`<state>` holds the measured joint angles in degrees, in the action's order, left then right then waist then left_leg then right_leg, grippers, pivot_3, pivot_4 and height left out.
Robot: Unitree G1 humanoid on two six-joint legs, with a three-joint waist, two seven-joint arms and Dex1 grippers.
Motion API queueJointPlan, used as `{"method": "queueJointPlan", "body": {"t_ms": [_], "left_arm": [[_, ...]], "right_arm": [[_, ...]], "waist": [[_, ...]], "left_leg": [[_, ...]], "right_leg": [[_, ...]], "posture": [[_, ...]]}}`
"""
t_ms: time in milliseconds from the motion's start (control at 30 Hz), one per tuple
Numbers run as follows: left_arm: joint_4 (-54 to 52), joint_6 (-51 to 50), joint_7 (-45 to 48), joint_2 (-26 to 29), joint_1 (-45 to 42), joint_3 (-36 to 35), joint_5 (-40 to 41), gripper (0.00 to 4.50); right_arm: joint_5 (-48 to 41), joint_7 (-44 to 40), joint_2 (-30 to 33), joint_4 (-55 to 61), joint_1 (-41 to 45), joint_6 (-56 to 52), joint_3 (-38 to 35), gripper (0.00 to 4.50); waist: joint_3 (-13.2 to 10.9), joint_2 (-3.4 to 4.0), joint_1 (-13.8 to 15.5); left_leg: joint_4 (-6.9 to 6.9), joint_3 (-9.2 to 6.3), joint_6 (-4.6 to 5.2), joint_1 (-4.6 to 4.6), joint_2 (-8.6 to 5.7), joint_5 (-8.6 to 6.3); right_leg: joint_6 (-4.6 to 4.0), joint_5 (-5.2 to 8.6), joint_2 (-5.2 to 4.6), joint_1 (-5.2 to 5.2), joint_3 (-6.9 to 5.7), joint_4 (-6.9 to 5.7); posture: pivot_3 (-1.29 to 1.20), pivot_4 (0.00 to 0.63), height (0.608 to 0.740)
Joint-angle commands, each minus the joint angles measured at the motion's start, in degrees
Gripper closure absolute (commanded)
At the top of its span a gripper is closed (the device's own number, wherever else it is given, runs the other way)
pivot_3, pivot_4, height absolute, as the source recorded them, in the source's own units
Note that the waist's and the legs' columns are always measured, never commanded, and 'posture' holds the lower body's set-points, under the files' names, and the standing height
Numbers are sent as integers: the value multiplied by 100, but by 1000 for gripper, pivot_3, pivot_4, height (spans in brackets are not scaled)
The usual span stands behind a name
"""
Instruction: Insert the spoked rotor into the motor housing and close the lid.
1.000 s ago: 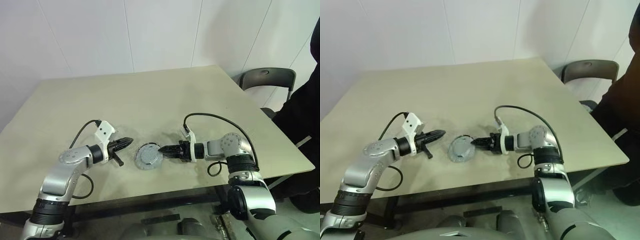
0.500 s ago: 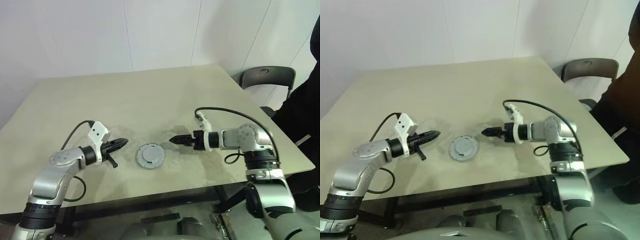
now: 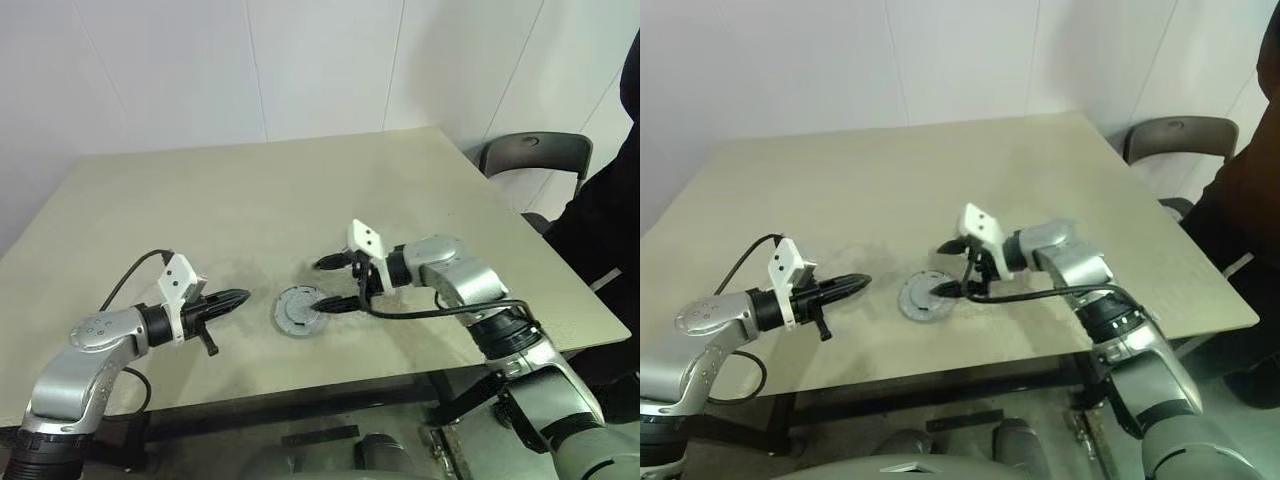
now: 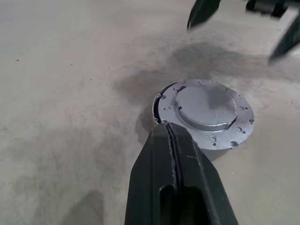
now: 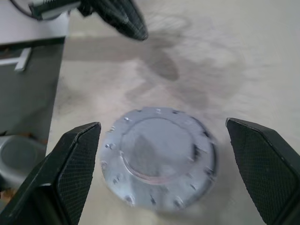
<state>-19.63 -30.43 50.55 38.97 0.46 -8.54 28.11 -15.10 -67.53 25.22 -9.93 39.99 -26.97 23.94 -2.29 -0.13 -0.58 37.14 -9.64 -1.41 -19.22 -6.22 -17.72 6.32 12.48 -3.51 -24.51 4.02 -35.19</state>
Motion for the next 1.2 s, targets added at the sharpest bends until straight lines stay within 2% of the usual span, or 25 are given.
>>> {"method": "queueJointPlan", "body": {"t_ms": [33,367,733,833,900,1200], "left_arm": [[-350,-115,33,89,84,-208,279,4500],[-501,-267,-77,134,224,-241,450,4500],[-474,-275,-103,175,267,-298,482,4500],[-486,-275,-121,187,283,-298,494,4500],[-494,-280,-129,196,296,-301,505,4500],[-494,-245,-167,220,340,-307,520,4500]], "right_arm": [[256,-77,-172,-225,183,281,115,22],[852,-40,-547,-860,233,787,276,22],[1024,-91,-704,-934,137,769,240,22],[1062,-23,-757,-1007,144,720,216,577],[1080,-2,-789,-1062,148,692,212,1198],[793,25,-954,-954,94,534,-55,1275]], "waist": [[0,-1,4],[0,0,-7],[0,1,-11],[0,1,-14],[1,0,-15],[1,1,-22]], "left_leg": [[1,0,0,-2,0,0],[0,1,-3,2,1,1],[-1,1,-3,3,1,2],[-1,1,-3,3,1,2],[-1,2,-3,5,1,2],[-1,2,-6,13,2,3]], "right_leg": [[0,0,0,0,0,0],[-3,-1,4,-3,0,-5],[-4,-2,5,-3,1,-6],[-4,-2,6,-3,1,-7],[-4,-2,6,-3,1,-8],[-5,-3,8,1,2,-15]], "posture": [[0,0,740],[0,0,740],[0,0,740],[0,0,740],[0,0,740],[0,0,740]]}}
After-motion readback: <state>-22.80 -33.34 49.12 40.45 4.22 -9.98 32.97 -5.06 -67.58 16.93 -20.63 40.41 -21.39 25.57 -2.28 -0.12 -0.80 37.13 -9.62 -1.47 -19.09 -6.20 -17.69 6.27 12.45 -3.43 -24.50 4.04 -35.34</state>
